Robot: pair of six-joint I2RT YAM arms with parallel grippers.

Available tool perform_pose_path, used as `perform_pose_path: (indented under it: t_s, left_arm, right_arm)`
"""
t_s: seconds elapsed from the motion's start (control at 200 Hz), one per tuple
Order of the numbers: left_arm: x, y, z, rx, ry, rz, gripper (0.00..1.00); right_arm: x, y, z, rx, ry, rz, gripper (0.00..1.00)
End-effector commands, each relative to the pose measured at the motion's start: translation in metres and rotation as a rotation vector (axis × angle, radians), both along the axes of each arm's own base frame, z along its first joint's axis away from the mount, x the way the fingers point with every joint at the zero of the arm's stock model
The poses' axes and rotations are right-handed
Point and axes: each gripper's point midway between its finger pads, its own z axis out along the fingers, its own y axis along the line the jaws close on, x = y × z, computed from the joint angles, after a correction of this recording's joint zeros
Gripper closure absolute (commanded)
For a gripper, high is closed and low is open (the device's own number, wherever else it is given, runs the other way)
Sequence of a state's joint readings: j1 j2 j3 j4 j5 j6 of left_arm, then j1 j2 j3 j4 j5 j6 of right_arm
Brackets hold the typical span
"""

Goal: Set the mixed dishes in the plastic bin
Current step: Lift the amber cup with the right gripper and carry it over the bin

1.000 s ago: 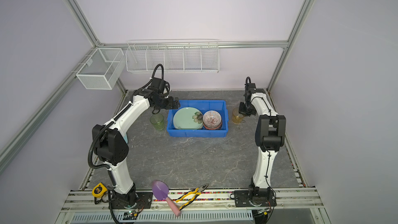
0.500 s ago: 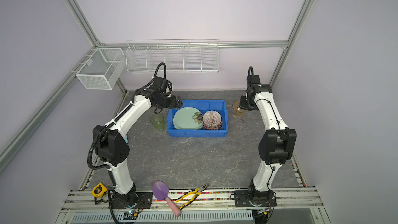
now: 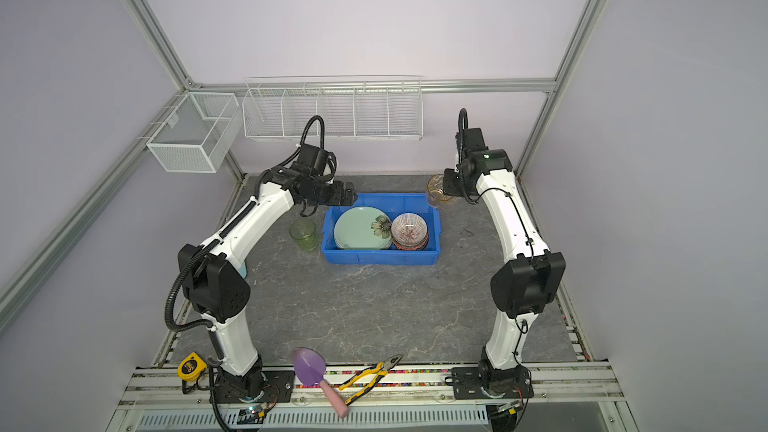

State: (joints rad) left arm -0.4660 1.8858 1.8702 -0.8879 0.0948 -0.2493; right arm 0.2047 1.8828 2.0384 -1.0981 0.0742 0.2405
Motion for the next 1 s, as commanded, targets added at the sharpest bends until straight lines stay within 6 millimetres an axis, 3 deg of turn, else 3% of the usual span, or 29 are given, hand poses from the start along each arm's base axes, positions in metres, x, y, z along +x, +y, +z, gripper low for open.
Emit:
perform_pose_path:
  t_s: [0.0, 0.33, 0.585, 0.995]
  left_arm:
    - [-0.003, 0.001, 0.028, -0.026, -0.051, 0.002, 0.01]
    - [-0.006, 0.007, 0.036, -0.008, -0.074, 0.011, 0.01]
    - [-0.006, 0.009, 0.038, -0.004, -0.08, 0.014, 0.01]
    - [-0.004, 0.014, 0.032, 0.0, -0.068, 0.025, 0.01]
  right_arm:
    - [0.016, 0.024, -0.013, 0.032, 0.002, 0.028, 0.94]
    - [0.043, 0.044, -0.047, 0.026, 0.055, 0.044, 0.94]
    - [0.052, 0.05, -0.088, 0.008, 0.123, 0.049, 0.94]
    - [0.059, 0.064, -0.133, 0.002, 0.199, 0.075, 0.94]
